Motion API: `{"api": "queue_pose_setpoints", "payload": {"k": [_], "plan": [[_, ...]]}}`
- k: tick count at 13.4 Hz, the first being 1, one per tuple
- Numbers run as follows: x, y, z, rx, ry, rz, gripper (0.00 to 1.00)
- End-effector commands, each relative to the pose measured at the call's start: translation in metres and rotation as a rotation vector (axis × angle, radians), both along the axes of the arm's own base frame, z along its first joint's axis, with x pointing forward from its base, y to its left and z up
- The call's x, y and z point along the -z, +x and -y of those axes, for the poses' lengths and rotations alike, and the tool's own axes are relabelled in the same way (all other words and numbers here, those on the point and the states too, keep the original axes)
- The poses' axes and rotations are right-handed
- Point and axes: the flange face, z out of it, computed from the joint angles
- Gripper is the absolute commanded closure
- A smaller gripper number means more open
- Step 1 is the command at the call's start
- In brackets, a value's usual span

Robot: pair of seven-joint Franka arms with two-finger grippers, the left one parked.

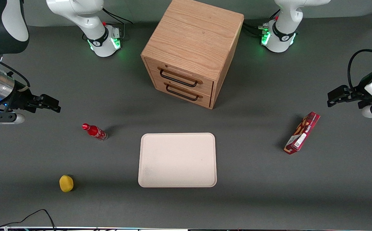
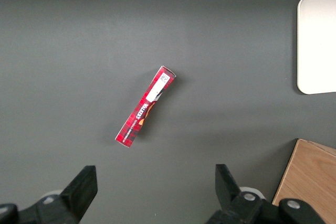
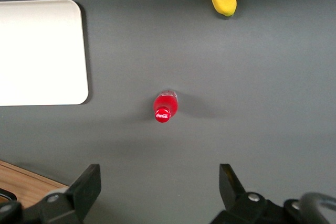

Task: Place coke bottle on tray
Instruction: 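Move the right gripper toward the red Coca-Cola bottle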

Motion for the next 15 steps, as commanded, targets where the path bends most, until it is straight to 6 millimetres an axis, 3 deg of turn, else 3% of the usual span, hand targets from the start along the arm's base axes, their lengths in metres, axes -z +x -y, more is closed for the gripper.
{"api": "queue_pose_setpoints", "payload": {"k": [1, 5, 7, 10, 15], "plan": [[-0.004, 0.005, -0.005, 0.020, 0.003, -0.009, 0.00], [-0.003, 0.002, -0.006, 0.034, 0.000, -0.031, 0.00], [0.009, 0.002, -0.006, 0.020, 0.001, -0.061, 0.00], [0.059, -0.001, -0.008, 0.016, -0.001, -0.099, 0.00], [0.149, -0.006, -0.011, 0.013, -0.006, -0.018, 0.00]]}}
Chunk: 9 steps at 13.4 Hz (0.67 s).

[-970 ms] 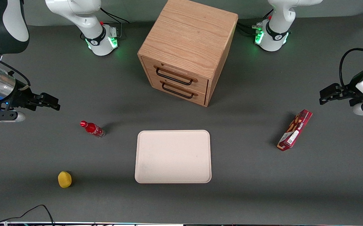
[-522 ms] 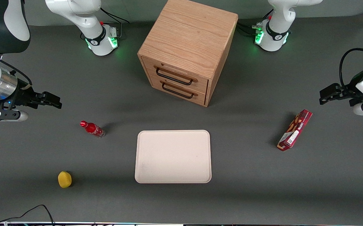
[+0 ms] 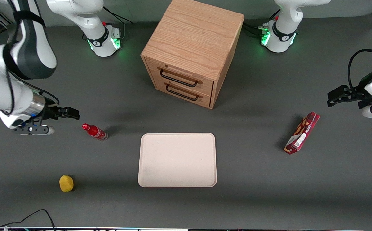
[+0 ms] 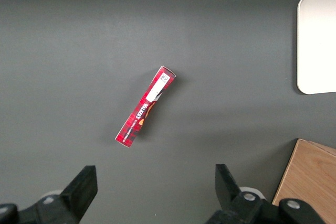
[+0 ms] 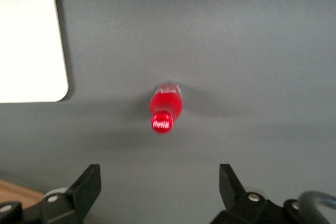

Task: Place coke bottle on tray
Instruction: 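Lower the open right gripper around the bottle's cap end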

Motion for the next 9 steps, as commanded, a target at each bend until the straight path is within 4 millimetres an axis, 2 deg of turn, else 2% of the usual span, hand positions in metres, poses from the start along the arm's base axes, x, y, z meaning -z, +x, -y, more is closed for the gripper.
{"api": "queue_pose_setpoints", "payload": {"k": [1, 3, 6, 7, 8, 9], "plan": [[0.041, -0.009, -0.003, 0.000, -0.011, 0.054, 0.00], [0.069, -0.010, -0.002, -0.022, -0.039, 0.058, 0.01], [0.092, -0.024, -0.002, -0.025, -0.037, 0.089, 0.06], [0.093, -0.024, -0.002, -0.024, -0.037, 0.089, 0.16], [0.093, -0.024, -0.003, -0.027, -0.037, 0.089, 0.31], [0.093, -0.024, -0.008, -0.036, -0.035, 0.088, 0.55]]}}
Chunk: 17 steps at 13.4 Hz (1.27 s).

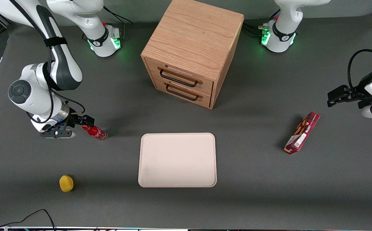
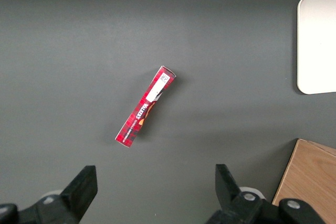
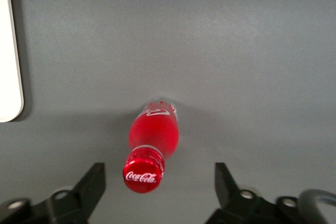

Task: Place coke bottle on tray
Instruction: 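Lower the open right gripper around the bottle's cap end, then close the right gripper on the bottle cap and lift it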

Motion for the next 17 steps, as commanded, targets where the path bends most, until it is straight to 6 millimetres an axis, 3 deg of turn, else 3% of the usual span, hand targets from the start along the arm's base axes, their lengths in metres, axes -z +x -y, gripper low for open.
{"api": "queue_pose_setpoints", "payload": {"k": [1, 2, 5, 7, 9, 14, 16, 17], "plan": [[-0.005, -0.005, -0.008, -0.011, -0.009, 0.019, 0.77], [-0.005, -0.005, -0.008, -0.009, -0.009, 0.019, 1.00], [-0.009, -0.006, -0.009, -0.006, -0.009, 0.024, 1.00], [-0.027, -0.010, -0.016, -0.016, -0.011, 0.021, 1.00], [-0.075, -0.015, -0.011, -0.017, -0.023, -0.009, 1.00], [-0.249, -0.004, -0.008, -0.001, -0.029, -0.050, 1.00], [-0.284, 0.005, -0.014, 0.000, -0.013, -0.016, 1.00], [-0.283, 0.013, -0.017, 0.003, -0.011, -0.014, 1.00]]}}
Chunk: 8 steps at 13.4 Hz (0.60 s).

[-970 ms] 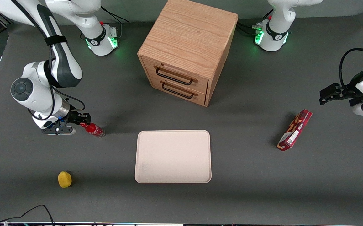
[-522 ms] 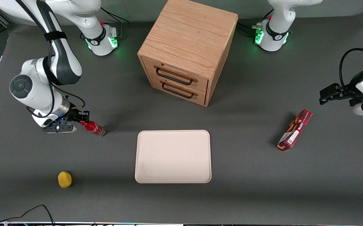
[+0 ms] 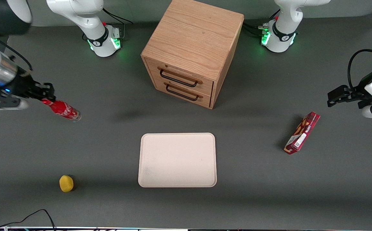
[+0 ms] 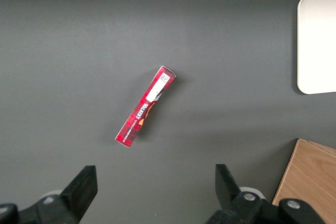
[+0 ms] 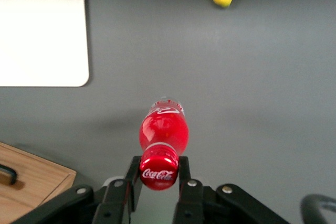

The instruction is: Place coke bottle on tray

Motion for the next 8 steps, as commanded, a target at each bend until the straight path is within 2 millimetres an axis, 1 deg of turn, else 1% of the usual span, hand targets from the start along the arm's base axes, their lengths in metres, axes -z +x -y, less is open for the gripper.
{"api": "queue_pose_setpoints", "payload": {"k": [1, 2, 3, 4, 6, 7, 8], "plan": [[0.004, 0.035, -0.016, 0.012, 0.003, -0.016, 1.00], [0.013, 0.048, -0.033, 0.003, 0.001, -0.020, 1.00], [0.025, 0.063, -0.056, 0.006, 0.005, -0.026, 1.00], [0.034, 0.078, -0.086, 0.033, 0.011, -0.021, 1.00], [0.058, 0.106, -0.160, 0.082, 0.024, 0.002, 1.00], [0.069, 0.122, -0.187, 0.095, 0.036, 0.029, 1.00], [0.087, 0.133, -0.208, 0.086, 0.038, 0.046, 1.00]]}}
